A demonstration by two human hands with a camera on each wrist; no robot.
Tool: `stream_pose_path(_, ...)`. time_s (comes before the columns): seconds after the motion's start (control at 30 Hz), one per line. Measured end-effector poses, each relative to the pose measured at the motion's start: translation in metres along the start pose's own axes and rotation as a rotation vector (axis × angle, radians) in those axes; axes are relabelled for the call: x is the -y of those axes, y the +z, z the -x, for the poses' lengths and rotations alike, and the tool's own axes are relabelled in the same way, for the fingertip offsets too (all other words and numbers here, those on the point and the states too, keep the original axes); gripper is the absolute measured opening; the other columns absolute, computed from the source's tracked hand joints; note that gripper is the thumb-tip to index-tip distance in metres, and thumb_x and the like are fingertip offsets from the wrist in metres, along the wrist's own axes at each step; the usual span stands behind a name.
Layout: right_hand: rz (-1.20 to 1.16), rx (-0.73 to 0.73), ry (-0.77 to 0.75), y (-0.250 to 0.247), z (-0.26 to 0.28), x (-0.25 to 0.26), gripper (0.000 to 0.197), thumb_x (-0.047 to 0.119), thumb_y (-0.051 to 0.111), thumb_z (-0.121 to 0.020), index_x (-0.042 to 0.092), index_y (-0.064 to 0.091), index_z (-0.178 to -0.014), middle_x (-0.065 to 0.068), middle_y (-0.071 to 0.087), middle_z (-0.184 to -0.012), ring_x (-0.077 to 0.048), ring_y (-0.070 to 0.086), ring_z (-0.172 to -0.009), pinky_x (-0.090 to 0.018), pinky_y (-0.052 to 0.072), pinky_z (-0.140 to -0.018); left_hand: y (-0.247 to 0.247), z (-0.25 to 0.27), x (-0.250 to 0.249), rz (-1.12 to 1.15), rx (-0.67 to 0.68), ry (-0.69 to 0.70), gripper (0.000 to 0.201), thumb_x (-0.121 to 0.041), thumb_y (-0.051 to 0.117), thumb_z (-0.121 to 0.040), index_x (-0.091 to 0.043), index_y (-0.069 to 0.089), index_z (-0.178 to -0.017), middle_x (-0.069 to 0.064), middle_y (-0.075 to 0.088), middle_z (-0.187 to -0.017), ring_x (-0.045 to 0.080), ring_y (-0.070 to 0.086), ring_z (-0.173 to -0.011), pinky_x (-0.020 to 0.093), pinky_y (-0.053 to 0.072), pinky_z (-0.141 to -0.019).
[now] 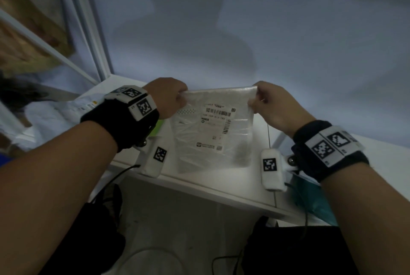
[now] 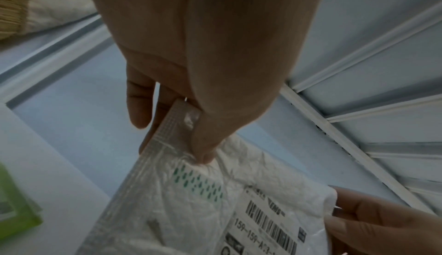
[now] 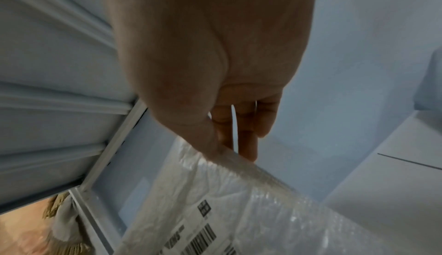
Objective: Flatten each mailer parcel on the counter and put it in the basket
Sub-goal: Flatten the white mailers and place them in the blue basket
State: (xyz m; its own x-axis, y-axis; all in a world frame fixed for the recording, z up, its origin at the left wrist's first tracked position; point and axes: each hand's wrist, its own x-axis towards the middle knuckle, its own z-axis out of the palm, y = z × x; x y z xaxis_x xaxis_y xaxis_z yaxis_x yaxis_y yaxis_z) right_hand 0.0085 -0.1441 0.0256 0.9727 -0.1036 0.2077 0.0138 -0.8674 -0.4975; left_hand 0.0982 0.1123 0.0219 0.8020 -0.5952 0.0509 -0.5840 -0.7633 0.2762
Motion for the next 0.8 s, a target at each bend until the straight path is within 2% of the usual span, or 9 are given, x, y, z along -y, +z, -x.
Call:
stream_pose_path(0.1, -0.019, 0.061, 0.001, 0.0, 0.004, -0.002, 0.021, 0.025, 0.056, -0.095, 0.005, 0.061, -0.096, -0.005, 0.067, -0.089, -0.022, 0.064, -0.084, -0.038, 0.053, -0.08, 0.0, 0.001, 0.003, 0.014, -0.007, -0.02, 0.016, -0.021, 0.049, -0.096, -0.017, 0.049, -0.081, 0.002, 0.051, -0.085, 0.022, 0.047, -0.08, 0.029, 0.03, -0.069)
stream_pose_path(0.2, 0.025, 0.041, -0.042, 0.0, 0.005, -0.001, 0.016, 0.024, 0.055, -0.095, 0.012, 0.065, -0.092, 0.001, 0.067, -0.085, -0.015, 0.063, -0.079, -0.036, 0.053, -0.078, -0.002, 0.002, 0.004, 0.032, -0.001, -0.021, 0.018, -0.021, 0.049, -0.096, -0.021, 0.047, -0.078, 0.001, 0.051, -0.084, 0.022, 0.048, -0.08, 0.029, 0.031, -0.068)
stream_pose_path(0.37, 0.018, -0.052, -0.032, -0.006, -0.001, -0.008, 0.014, 0.024, 0.056, -0.094, 0.014, 0.066, -0.093, -0.001, 0.068, -0.087, -0.018, 0.063, -0.079, -0.043, 0.054, -0.078, -0.01, 0.005, 0.008, 0.092, 0.004, -0.017, 0.005, -0.02, 0.053, -0.096, -0.018, 0.054, -0.092, 0.002, 0.057, -0.093, 0.021, 0.055, -0.083, 0.029, 0.039, -0.073)
stream_pose_path(0.47, -0.079, 0.101, -0.022, -0.008, 0.003, -0.005, 0.007, 0.019, 0.063, -0.092, 0.016, 0.064, -0.098, -0.002, 0.068, -0.093, -0.014, 0.064, -0.08, -0.031, 0.053, -0.073, -0.008, 0.005, 0.012, 0.084, -0.022, -0.044, 0.005, -0.021, 0.051, -0.097, -0.018, 0.055, -0.094, 0.001, 0.055, -0.093, 0.02, 0.052, -0.082, 0.027, 0.036, -0.073)
stream_pose_path(0.53, -0.166, 0.218, -0.007, -0.007, 0.007, -0.003, 0.018, 0.021, 0.071, -0.087, 0.019, 0.061, -0.102, -0.001, 0.067, -0.099, -0.015, 0.066, -0.087, -0.032, 0.055, -0.08, -0.007, 0.005, 0.014, 0.088, -0.022, -0.057, 0.006, -0.021, 0.05, -0.097, -0.018, 0.053, -0.093, 0.001, 0.054, -0.092, 0.02, 0.051, -0.081, 0.027, 0.034, -0.072)
stream_pose_path(0.57, -0.191, 0.225, -0.005, -0.007, 0.008, -0.003, 0.021, 0.025, 0.073, -0.086, 0.02, 0.062, -0.102, 0.0, 0.068, -0.1, -0.016, 0.067, -0.089, -0.034, 0.055, -0.082, -0.007, 0.005, 0.014, 0.095, -0.018, -0.06, 0.007, -0.022, 0.049, -0.098, -0.019, 0.052, -0.092, 0.002, 0.055, -0.092, 0.02, 0.051, -0.081, 0.027, 0.034, -0.072)
stream_pose_path(0.67, -0.199, 0.134, -0.01, -0.006, 0.008, -0.002, 0.023, 0.04, 0.064, -0.092, 0.017, 0.064, -0.096, -0.001, 0.069, -0.092, -0.015, 0.066, -0.081, -0.034, 0.053, -0.078, -0.009, 0.006, 0.014, 0.133, -0.02, -0.061, 0.008, -0.022, 0.049, -0.097, -0.018, 0.054, -0.092, 0.003, 0.058, -0.093, 0.022, 0.056, -0.081, 0.029, 0.039, -0.072)
stream_pose_path(0.73, -0.169, 0.087, -0.034, -0.006, 0.008, -0.002, 0.027, 0.037, 0.056, -0.097, 0.012, 0.063, -0.09, -0.006, 0.067, -0.085, -0.016, 0.063, -0.073, -0.03, 0.05, -0.07, -0.01, 0.007, 0.013, 0.147, -0.027, -0.052, 0.009, -0.021, 0.05, -0.096, -0.016, 0.056, -0.093, 0.005, 0.06, -0.092, 0.023, 0.057, -0.082, 0.031, 0.043, -0.072)
stream_pose_path(0.8, -0.147, 0.043, -0.055, -0.005, 0.008, -0.002, 0.027, 0.03, 0.055, -0.099, 0.009, 0.062, -0.085, -0.007, 0.065, -0.08, -0.011, 0.057, -0.067, -0.022, 0.043, -0.063, -0.009, 0.006, 0.012, 0.165, -0.029, -0.042, 0.008, -0.02, 0.05, -0.096, -0.014, 0.057, -0.093, 0.005, 0.06, -0.091, 0.024, 0.057, -0.082, 0.032, 0.044, -0.073)
